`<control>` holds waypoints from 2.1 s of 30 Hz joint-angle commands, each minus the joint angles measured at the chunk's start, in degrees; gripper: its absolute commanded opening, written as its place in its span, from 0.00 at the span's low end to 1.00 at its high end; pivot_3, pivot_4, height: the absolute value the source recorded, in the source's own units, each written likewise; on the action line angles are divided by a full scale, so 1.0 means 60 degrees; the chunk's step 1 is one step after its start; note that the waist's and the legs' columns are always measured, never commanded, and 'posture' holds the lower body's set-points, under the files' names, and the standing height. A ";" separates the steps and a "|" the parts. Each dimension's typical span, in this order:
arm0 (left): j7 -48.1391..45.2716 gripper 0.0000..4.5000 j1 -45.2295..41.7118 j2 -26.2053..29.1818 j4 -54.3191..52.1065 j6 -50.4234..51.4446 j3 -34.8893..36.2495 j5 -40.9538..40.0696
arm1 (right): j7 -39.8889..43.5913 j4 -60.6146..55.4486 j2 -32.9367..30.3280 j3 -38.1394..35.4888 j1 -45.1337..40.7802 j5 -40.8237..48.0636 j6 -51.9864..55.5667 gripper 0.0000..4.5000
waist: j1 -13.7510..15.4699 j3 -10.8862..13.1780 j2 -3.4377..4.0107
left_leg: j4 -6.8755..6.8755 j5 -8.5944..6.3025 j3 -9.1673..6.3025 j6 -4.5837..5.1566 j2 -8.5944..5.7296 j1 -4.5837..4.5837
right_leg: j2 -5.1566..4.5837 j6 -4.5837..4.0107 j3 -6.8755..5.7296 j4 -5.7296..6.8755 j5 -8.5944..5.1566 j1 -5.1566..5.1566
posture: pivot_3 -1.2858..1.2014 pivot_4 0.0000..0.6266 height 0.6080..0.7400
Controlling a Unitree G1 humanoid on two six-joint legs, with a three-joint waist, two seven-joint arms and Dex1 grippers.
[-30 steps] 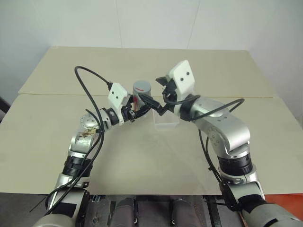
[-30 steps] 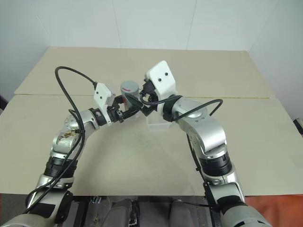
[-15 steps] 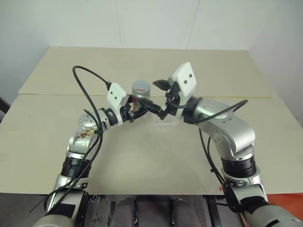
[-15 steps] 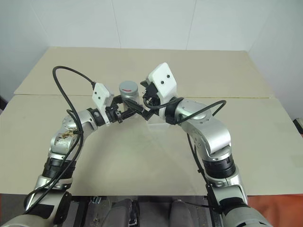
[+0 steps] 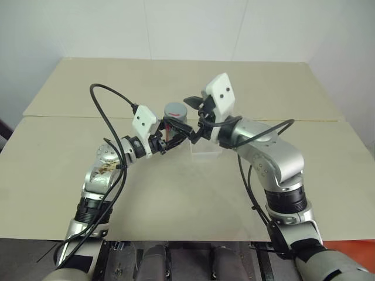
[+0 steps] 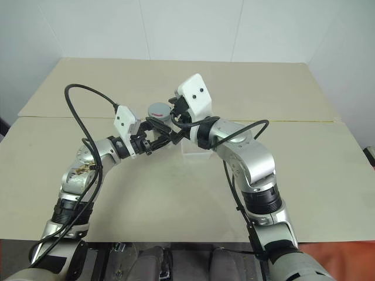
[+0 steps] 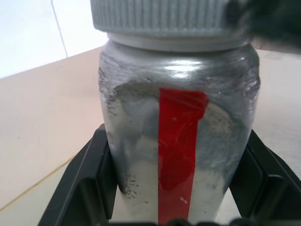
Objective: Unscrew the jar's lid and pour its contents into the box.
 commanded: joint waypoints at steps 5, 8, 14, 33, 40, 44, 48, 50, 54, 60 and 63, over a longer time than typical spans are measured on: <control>-0.0061 0.62 0.0091 0.0012 -0.0546 0.0023 0.0033 -0.0197 | -0.0060 0.0080 0.0182 -0.0114 -0.0443 -0.0110 -0.0432 1.00 | -0.0003 0.0000 0.0000 | 0.0000 0.0000 0.0000 -0.0001 0.0001 0.0000 | 0.0000 0.0000 0.0000 0.0001 0.0000 -0.0001 | 0.52 0.24 1.00; -0.0063 0.62 0.0116 0.0012 -0.0572 0.0043 0.0028 -0.0195 | -0.0003 0.0103 0.0185 -0.0119 -0.0462 -0.0088 -0.0406 1.00 | 0.0003 0.0000 0.0000 | 0.0000 0.0000 0.0000 -0.0001 0.0000 0.0000 | 0.0000 0.0000 0.0000 0.0001 0.0000 -0.0001 | 0.52 0.24 1.00; -0.0087 0.62 0.0112 0.0014 -0.0574 0.0051 0.0026 -0.0190 | -0.0013 0.0225 0.0252 -0.0132 -0.0495 -0.0040 -0.0312 0.73 | -0.0002 0.0000 0.0000 | 0.0000 0.0000 0.0000 -0.0001 0.0001 0.0000 | 0.0000 0.0000 0.0000 0.0001 0.0000 -0.0001 | 0.52 0.24 1.00; -0.0633 0.62 0.0143 0.0475 0.0102 -0.0135 0.0401 -0.0240 | -0.0355 -0.0036 -0.1104 -0.1432 -0.0183 -0.0328 -0.0395 0.62 | 0.0033 0.0000 0.0000 | 0.0000 0.0000 0.0000 0.0000 0.0000 0.0000 | 0.0000 0.0000 -0.0001 -0.0001 0.0000 0.0000 | 0.52 0.24 1.00; -0.1373 0.62 -0.0234 0.0850 0.0240 -0.0437 0.0626 -0.0547 | -0.1471 -0.0367 -0.1890 -0.2037 0.2341 -0.1364 -0.0720 0.62 | 0.0071 0.0000 0.0000 | -0.0005 -0.0001 0.0026 0.0001 0.0000 -0.0003 | -0.0003 0.0000 -0.0005 -0.0009 0.0000 0.0002 | 0.52 0.24 1.00; -0.1538 0.62 -0.0466 0.0858 0.0396 -0.0568 0.0632 -0.0569 | -0.2395 0.0201 -0.1601 -0.2077 0.3398 -0.2089 -0.1178 0.62 | -0.0006 0.0000 0.0000 | -0.0003 0.0000 0.0030 -0.0001 -0.0001 0.0000 | -0.0003 0.0000 0.0003 -0.0007 0.0000 0.0001 | 0.52 0.24 1.00; -0.1613 0.62 -0.0610 0.0791 0.0482 -0.0613 0.0612 -0.0568 | -0.3124 0.1238 -0.1112 -0.2054 0.3692 -0.2556 -0.1708 0.62 | -0.0023 0.0000 0.0000 | -0.0005 0.0002 0.0026 -0.0004 0.0000 0.0010 | -0.0002 0.0000 0.0005 -0.0007 0.0000 0.0003 | 0.52 0.24 1.00; -0.1654 0.62 -0.0637 0.0771 0.0499 -0.0653 0.0580 -0.0566 | -0.3368 0.1883 -0.0955 -0.2054 0.3594 -0.2762 -0.2031 0.62 | -0.0022 0.0000 0.0000 | -0.0005 0.0003 0.0022 -0.0005 -0.0001 0.0010 | -0.0002 0.0000 0.0011 -0.0007 0.0000 0.0002 | 0.52 0.24 1.00; -0.1696 0.62 -0.0666 0.0744 0.0501 -0.0698 0.0564 -0.0531 | -0.3622 0.3035 -0.0835 -0.2126 0.3369 -0.2999 -0.2580 0.88 | -0.0018 0.0000 0.0000 | -0.0005 0.0003 0.0015 -0.0005 -0.0001 0.0008 | -0.0002 0.0000 0.0014 -0.0007 0.0000 0.0002 | 0.52 0.24 1.00; -0.1800 0.62 -0.0650 0.0946 0.0554 -0.0805 0.0563 -0.0351 | -0.2730 0.1662 -0.1160 -0.2257 0.3604 -0.2362 -0.1723 0.99 | -0.0015 0.0001 0.0001 | -0.0005 0.0003 0.0011 -0.0005 -0.0001 0.0008 | -0.0002 0.0000 0.0015 -0.0004 0.0000 0.0001 | 0.52 0.24 1.00; -0.1876 0.62 -0.0994 0.1220 0.1043 -0.1168 0.0376 0.0127 | -0.1952 0.0183 -0.1648 -0.2257 0.3798 -0.1820 -0.0885 0.99 | -0.0005 0.0001 0.0001 | -0.0006 0.0000 0.0010 -0.0001 -0.0001 0.0006 | -0.0002 0.0000 0.0016 -0.0006 0.0000 0.0000 | 0.52 0.24 1.00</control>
